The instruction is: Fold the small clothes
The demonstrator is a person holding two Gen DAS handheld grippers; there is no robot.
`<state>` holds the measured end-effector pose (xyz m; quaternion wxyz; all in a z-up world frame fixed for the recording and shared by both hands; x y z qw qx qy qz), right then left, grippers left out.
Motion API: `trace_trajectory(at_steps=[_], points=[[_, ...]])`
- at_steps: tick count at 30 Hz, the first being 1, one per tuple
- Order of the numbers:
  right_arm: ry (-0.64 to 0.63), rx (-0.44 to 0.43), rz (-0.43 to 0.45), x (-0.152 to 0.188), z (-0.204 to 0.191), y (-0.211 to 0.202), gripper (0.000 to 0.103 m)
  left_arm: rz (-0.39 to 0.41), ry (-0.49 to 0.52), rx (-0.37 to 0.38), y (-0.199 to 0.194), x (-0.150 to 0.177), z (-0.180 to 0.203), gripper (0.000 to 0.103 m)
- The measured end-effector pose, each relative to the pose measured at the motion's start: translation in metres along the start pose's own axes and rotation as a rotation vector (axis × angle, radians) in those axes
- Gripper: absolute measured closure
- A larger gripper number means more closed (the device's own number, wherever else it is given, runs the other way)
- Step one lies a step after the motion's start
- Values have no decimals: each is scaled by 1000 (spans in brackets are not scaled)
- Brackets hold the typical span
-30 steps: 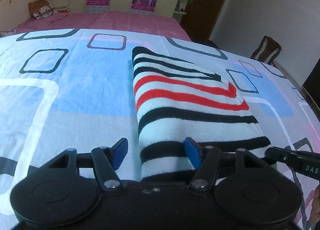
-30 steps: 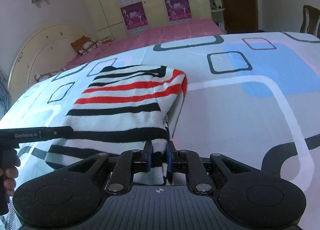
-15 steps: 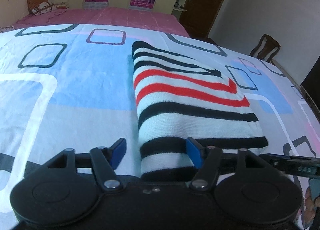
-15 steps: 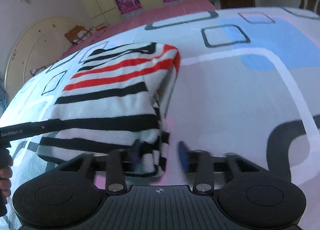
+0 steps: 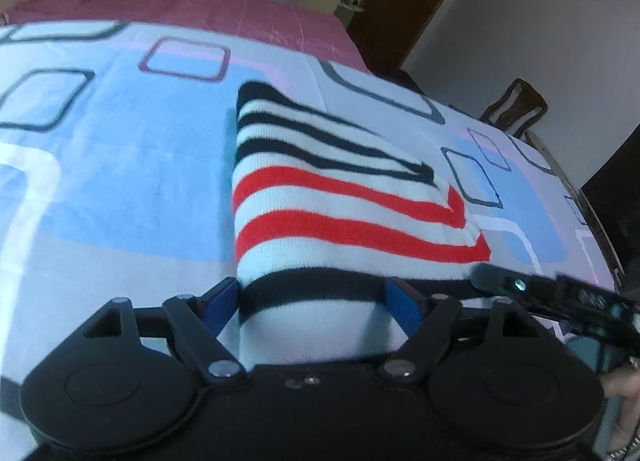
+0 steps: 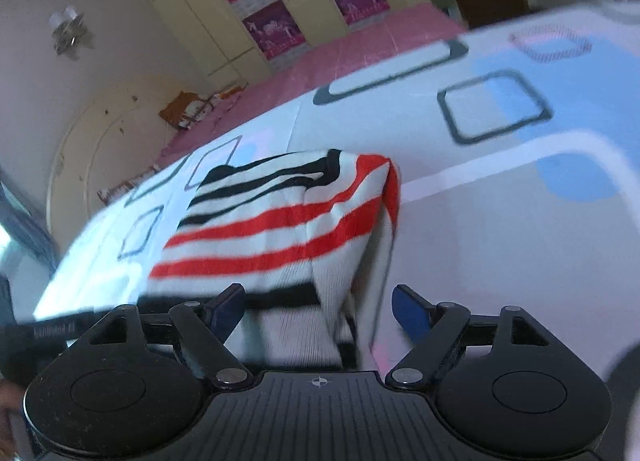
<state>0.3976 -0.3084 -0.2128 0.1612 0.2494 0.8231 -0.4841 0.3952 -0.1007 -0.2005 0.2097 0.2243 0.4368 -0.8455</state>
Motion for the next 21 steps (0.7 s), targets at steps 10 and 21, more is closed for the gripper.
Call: trace_trajectory(at_steps=[10,21], points=[[54,-112,-72,-3,2,24,61,25,-79,90,8,3,-6,43],[-2,-194,13,-7,-61,-21,64,131,-11,92,-74,-21,-11,57]])
Point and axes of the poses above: each gripper's, at about its wrist camera, not at the fingertips, and y roughly the way its jaws point, z to its right, x to its underside, the point moved 7 cm from there along y, roughly the way its jaws point, and after that the axes turned 12 degrees about x, right-handed, at the moved point
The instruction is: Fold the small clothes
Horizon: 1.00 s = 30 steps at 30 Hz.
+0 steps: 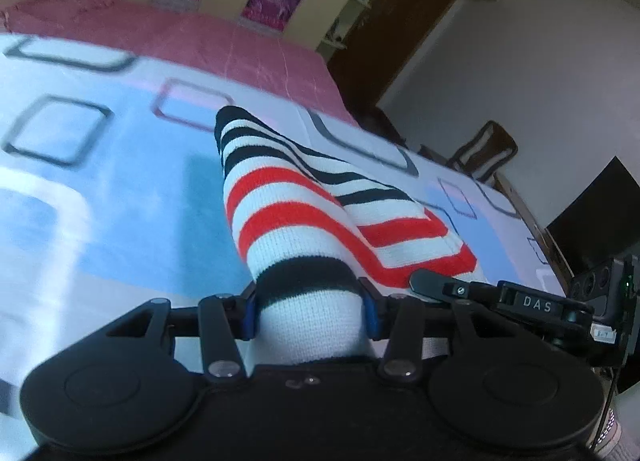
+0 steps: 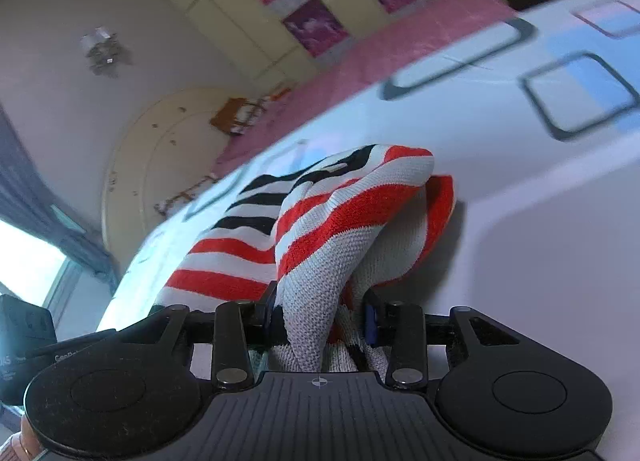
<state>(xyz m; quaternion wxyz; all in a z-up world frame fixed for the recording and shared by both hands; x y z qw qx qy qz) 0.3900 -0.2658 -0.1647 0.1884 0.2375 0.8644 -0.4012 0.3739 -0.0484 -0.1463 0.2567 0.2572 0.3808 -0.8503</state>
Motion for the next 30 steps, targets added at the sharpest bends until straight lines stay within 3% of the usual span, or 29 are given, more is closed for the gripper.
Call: trace_trajectory(at_steps=[7,16,26,28,30], points=[[-35,-80,-4,33,-108,33,64,59,33,-66,-98,-20,-67,57],[-40,-59,-10,81,-225,104,64,44,75,-112,-181,-41,-174,57],[-80,9,-71,106,-266,172,64,3,79,-143,-185,-32,-235,56],[-96,29,-75,111,-263,177,64,-1,100,-143,-181,-28,-241,53],[-88,39,-83,112,-259,181,63,-5,121,-150,-181,-27,-246,42]])
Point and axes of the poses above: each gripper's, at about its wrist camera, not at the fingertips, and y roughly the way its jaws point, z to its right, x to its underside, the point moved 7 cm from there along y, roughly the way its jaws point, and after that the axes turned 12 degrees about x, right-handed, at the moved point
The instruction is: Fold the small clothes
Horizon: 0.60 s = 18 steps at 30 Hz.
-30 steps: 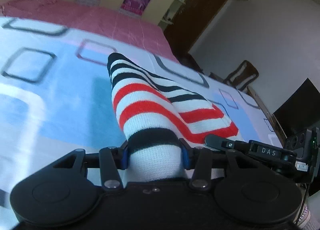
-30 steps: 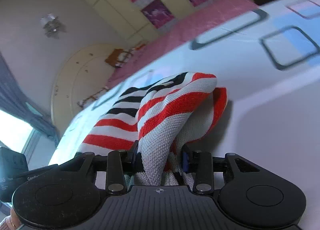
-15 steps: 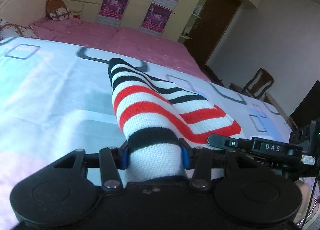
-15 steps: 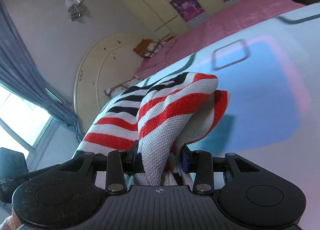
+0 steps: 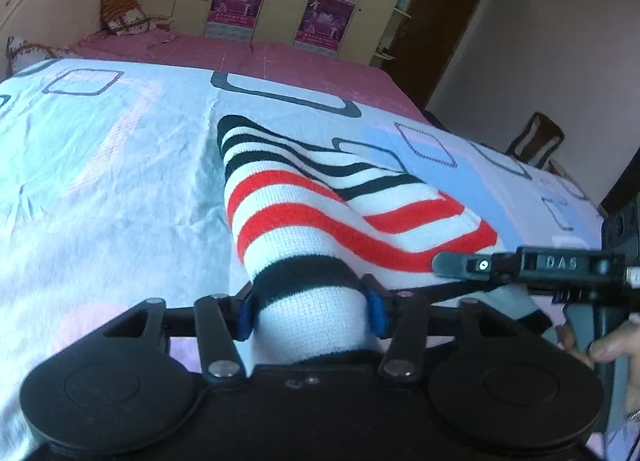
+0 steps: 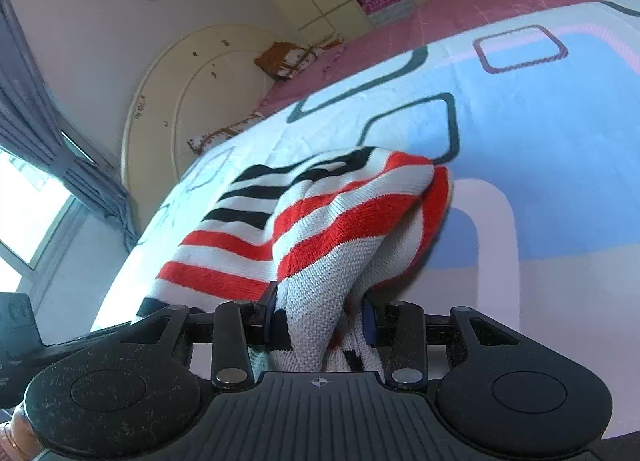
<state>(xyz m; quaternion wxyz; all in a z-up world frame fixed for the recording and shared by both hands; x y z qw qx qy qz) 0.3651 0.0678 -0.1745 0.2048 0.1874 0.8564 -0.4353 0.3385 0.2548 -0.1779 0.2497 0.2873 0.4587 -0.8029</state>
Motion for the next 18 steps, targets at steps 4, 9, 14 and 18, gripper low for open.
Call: trace_trajectory(at_steps=[4,9,14,18], points=[[3,42,8,0,0,0,55,-4,-7,-24,-1,2,-8,29],[-22,82,25,-4,-4,-9,53,-16,39,-58,-6,0,-8,27],[-85,145,101,-18,-9,-29,53,31,145,-127,-24,-8,5,31],[-198,197,175,-29,-25,-39,53,68,170,-134,-30,-21,12,41]])
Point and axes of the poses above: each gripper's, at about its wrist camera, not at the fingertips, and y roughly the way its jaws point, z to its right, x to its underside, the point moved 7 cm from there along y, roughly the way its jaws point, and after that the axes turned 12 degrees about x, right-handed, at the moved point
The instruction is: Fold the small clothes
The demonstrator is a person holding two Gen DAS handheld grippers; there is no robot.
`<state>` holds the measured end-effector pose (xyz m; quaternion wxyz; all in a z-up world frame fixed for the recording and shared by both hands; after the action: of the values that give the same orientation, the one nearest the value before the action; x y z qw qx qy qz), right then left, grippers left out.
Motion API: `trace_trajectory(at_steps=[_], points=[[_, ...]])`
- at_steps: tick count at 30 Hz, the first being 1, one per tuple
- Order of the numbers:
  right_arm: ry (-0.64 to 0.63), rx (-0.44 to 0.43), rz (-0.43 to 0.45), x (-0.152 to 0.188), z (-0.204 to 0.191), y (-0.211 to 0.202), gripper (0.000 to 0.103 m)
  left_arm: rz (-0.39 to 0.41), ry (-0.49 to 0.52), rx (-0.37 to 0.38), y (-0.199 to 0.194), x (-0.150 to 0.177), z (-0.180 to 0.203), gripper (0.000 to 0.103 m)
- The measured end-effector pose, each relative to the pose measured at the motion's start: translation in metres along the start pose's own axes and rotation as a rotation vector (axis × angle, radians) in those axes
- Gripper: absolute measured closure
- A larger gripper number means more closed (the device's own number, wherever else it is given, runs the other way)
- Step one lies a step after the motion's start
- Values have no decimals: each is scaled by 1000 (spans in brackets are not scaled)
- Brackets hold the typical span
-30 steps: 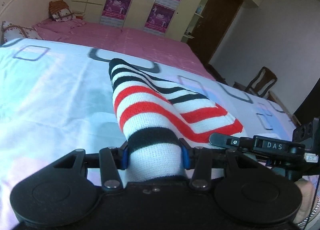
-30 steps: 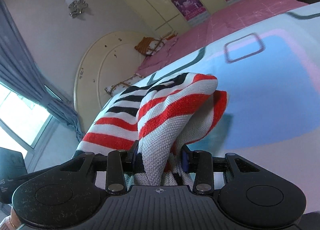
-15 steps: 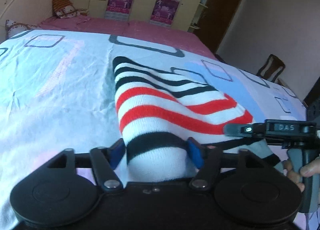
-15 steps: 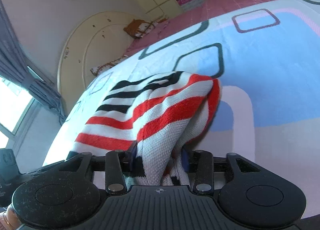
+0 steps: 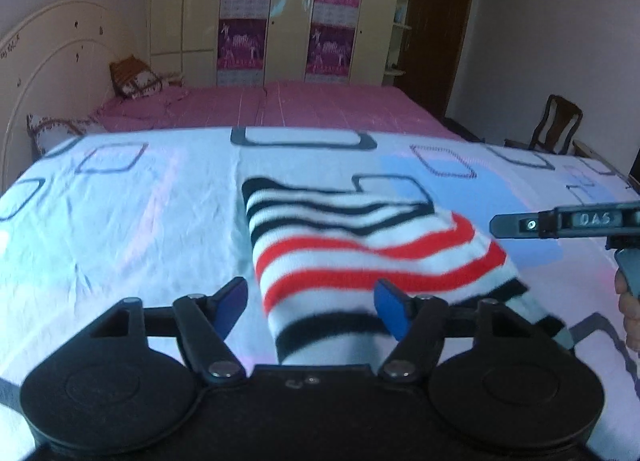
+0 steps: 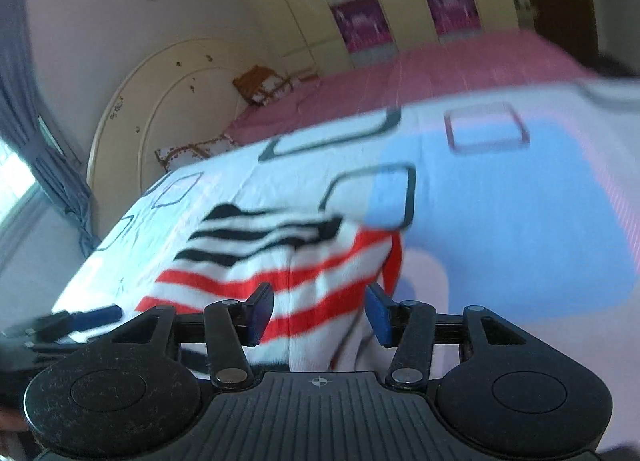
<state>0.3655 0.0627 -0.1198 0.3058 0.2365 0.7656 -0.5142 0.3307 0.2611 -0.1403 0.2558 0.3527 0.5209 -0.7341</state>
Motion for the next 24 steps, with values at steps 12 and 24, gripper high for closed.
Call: trace_trajectory(at_steps=[12,24], points=[[-145,99,-7,2,-32,56,74,-36,43,-30,63,-11,-5,63],[-123,131,-20,14,-17,62,73,-4,79,-46,37,-2,4,64]])
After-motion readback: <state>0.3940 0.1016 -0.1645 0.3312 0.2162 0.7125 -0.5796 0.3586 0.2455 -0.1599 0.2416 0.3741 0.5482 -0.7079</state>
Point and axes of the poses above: each gripper's, at about its wrist camera, not at the fingertips, and y roughly the way its jaws point, z to its right, x to its underside, the point moved 7 cm from there along y, roughly the way its jaws point, and after that the axes turned 12 degrees about x, right-handed, at the moved point
